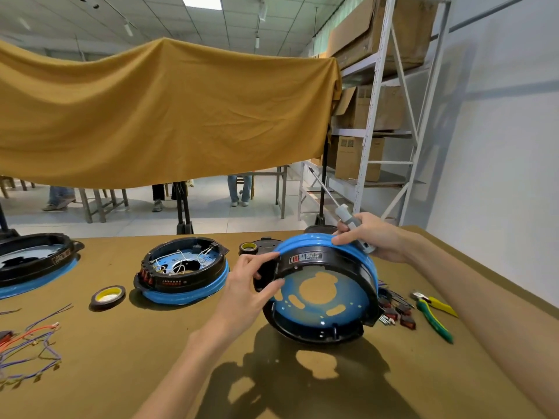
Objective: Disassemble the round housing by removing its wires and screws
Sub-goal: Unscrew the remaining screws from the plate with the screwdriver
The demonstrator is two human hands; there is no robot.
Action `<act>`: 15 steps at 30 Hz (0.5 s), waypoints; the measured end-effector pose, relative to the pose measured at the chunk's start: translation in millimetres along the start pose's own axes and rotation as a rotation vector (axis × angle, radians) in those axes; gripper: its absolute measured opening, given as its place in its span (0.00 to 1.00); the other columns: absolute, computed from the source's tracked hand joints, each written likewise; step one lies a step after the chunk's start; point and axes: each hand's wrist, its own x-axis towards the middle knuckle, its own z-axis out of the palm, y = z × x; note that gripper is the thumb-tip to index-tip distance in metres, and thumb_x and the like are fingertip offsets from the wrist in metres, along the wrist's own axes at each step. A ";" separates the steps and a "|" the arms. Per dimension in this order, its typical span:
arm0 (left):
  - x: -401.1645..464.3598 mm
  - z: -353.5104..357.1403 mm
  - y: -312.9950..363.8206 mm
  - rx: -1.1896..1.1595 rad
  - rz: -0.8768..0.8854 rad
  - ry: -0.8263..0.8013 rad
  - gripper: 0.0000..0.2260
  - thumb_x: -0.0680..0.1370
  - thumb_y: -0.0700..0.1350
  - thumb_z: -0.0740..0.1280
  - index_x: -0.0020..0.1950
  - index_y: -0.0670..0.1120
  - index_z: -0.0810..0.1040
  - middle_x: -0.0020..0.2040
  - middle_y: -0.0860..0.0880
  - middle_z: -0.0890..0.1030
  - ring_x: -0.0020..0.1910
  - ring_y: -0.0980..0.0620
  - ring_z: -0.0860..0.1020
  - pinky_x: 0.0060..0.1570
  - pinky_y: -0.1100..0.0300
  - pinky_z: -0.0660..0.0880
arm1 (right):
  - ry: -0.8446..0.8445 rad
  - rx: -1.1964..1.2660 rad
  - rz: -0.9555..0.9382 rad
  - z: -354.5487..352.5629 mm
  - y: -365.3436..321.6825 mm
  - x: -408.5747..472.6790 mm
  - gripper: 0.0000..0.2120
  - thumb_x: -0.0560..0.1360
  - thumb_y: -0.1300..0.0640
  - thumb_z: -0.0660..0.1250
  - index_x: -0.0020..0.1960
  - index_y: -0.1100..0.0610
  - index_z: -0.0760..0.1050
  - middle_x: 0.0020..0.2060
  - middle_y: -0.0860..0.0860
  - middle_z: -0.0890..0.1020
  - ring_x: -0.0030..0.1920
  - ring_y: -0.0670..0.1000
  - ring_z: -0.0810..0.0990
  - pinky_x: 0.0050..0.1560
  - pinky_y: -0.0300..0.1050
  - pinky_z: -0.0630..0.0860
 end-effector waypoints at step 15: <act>-39.4 27.1 4.7 -0.711 -0.923 -0.078 0.26 0.73 0.54 0.74 0.65 0.41 0.76 0.59 0.43 0.84 0.53 0.49 0.84 0.45 0.60 0.79 | 0.172 -0.374 -0.309 58.2 25.2 -12.2 0.14 0.67 0.53 0.82 0.44 0.51 0.77 0.39 0.45 0.80 0.44 0.44 0.80 0.42 0.34 0.77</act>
